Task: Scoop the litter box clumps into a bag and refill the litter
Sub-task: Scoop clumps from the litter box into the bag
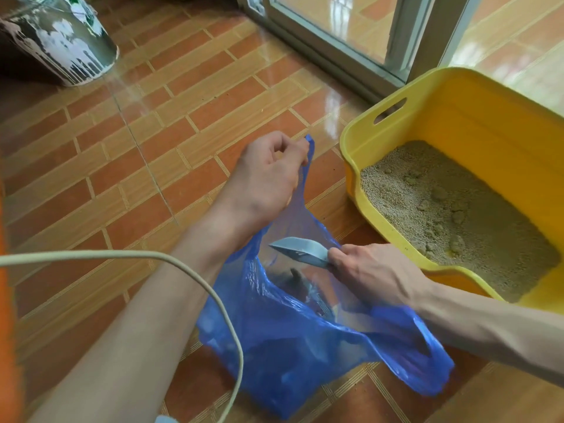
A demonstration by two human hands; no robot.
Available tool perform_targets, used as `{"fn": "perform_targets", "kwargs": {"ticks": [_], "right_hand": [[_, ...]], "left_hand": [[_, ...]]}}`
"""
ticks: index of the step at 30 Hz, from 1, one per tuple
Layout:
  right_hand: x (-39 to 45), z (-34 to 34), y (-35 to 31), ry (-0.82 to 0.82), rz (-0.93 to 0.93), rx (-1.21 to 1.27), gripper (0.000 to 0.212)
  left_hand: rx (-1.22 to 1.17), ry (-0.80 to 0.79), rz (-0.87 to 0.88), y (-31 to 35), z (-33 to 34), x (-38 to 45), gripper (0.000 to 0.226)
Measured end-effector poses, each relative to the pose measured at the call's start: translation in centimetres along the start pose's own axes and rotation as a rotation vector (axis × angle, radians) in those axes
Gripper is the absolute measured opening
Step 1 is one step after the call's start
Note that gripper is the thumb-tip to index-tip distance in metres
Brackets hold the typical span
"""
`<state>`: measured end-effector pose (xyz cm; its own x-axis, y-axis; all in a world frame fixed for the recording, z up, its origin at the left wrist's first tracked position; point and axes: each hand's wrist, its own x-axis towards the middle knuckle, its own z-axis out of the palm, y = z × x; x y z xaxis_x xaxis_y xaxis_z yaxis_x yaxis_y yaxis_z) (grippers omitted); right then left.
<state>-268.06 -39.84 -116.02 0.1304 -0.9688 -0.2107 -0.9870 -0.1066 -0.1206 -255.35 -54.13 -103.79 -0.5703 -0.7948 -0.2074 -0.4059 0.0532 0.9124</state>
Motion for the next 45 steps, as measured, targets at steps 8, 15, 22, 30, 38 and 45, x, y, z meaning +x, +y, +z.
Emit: {"fn": "perform_targets", "kwargs": {"ticks": [8,15,22,30,38,45], "right_hand": [[-1.8,-0.9,2.7,0.305,0.106,0.259,0.038],[-8.7,-6.8,6.9,0.25,0.217,0.437,0.034],[-12.8,-5.3,13.3,0.248,0.553,0.343,0.031],[-11.9,-0.7,15.7,0.01,0.704,0.268,0.02],[-10.8,-0.5,14.9,-0.039,0.689,0.273,0.028],[-9.6,0.1,13.8,-0.029,0.641,0.414,0.042]], "left_hand": [[-0.104,0.005,0.015,-1.1,1.6,0.0,0.022],[-0.189,0.046,0.053,-1.2,2.9,0.6,0.02],[-0.169,-0.004,0.037,-1.5,4.3,0.9,0.02],[-0.149,-0.006,0.064,-0.7,5.5,1.2,0.021],[-0.147,0.008,0.053,-0.7,5.4,1.2,0.02],[-0.152,-0.003,0.054,-0.6,5.2,1.0,0.02]]}}
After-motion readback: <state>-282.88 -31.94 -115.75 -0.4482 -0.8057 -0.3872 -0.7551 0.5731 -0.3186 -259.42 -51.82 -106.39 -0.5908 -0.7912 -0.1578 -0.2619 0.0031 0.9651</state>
